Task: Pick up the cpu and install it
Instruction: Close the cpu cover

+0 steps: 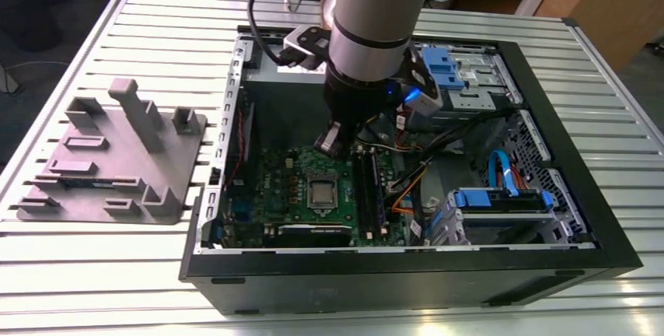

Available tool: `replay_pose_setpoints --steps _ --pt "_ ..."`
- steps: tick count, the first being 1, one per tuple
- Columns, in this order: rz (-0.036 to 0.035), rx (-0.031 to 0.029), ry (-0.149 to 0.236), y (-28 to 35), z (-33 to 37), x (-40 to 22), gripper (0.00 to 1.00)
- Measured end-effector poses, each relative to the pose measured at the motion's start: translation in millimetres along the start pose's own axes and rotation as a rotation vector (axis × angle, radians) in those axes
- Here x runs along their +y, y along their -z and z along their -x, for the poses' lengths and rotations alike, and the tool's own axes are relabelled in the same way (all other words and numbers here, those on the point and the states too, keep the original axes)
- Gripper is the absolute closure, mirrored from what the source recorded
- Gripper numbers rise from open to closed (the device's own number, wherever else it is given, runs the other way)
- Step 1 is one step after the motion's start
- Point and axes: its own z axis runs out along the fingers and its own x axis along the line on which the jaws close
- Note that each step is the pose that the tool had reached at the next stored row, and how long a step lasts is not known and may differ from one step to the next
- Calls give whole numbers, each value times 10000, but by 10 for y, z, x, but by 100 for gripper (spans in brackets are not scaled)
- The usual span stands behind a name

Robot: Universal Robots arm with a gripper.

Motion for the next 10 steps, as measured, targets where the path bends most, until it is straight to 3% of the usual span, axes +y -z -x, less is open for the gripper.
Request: replay_pose_setpoints --steps 5,7,10 --pt "0 -1 0 91 -2 4 90" --pt "1 -4 0 96 -2 4 90" --pt "50 -78 4 97 3 7 90"
